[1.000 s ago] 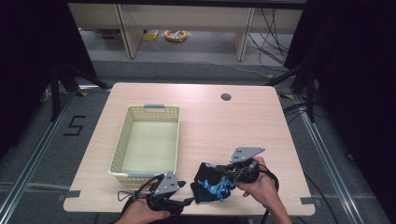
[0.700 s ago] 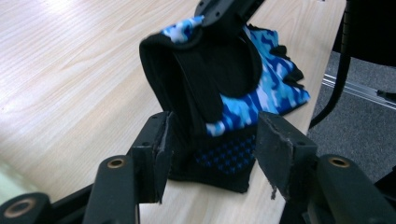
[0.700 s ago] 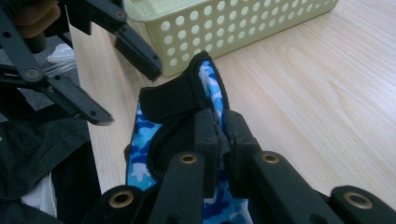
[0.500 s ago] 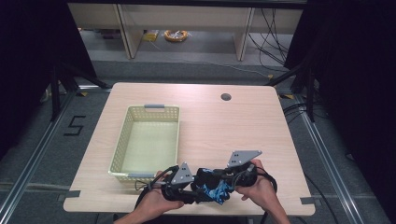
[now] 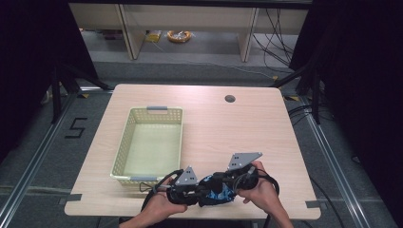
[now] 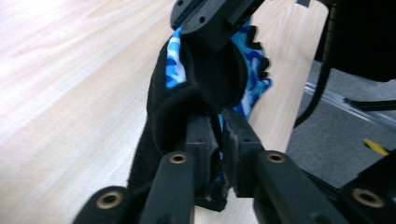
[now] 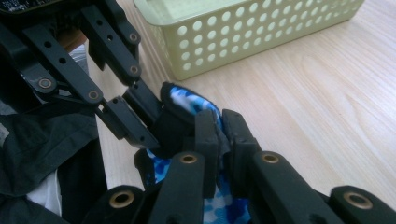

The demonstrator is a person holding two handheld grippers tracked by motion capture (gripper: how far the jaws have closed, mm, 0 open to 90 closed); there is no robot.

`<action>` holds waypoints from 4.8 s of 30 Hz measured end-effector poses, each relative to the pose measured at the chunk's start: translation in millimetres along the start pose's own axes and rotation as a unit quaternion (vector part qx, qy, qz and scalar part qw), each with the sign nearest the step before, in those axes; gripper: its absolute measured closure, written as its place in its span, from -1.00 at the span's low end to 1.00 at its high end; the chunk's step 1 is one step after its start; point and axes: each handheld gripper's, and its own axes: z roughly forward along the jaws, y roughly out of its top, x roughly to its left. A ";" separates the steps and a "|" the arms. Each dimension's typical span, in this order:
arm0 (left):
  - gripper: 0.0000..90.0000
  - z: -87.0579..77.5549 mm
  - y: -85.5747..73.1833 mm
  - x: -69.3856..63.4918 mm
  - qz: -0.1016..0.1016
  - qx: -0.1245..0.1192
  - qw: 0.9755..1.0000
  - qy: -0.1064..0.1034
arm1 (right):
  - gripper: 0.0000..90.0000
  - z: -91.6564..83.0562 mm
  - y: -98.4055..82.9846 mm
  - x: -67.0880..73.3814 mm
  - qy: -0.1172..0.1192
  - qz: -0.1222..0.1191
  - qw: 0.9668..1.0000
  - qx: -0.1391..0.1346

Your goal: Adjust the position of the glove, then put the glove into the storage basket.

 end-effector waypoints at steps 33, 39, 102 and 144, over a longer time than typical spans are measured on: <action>0.31 12.6 -26.8 6.0 -0.068 0.035 0.997 -0.033 | 0.46 17.0 -12.2 -6.3 -0.045 0.064 0.996 0.030; 0.05 -2.2 -27.8 8.3 -0.076 0.028 0.997 -0.020 | 0.23 -1.7 -25.6 -5.6 -0.074 0.125 0.989 0.018; 0.03 5.7 -39.6 20.4 -0.164 0.052 0.984 -0.050 | 0.70 14.7 -76.1 0.9 -0.083 0.218 0.972 0.028; 0.25 3.9 -44.9 16.9 -0.233 0.064 0.968 -0.069 | 0.70 13.1 -77.2 -0.6 -0.077 0.220 0.972 0.032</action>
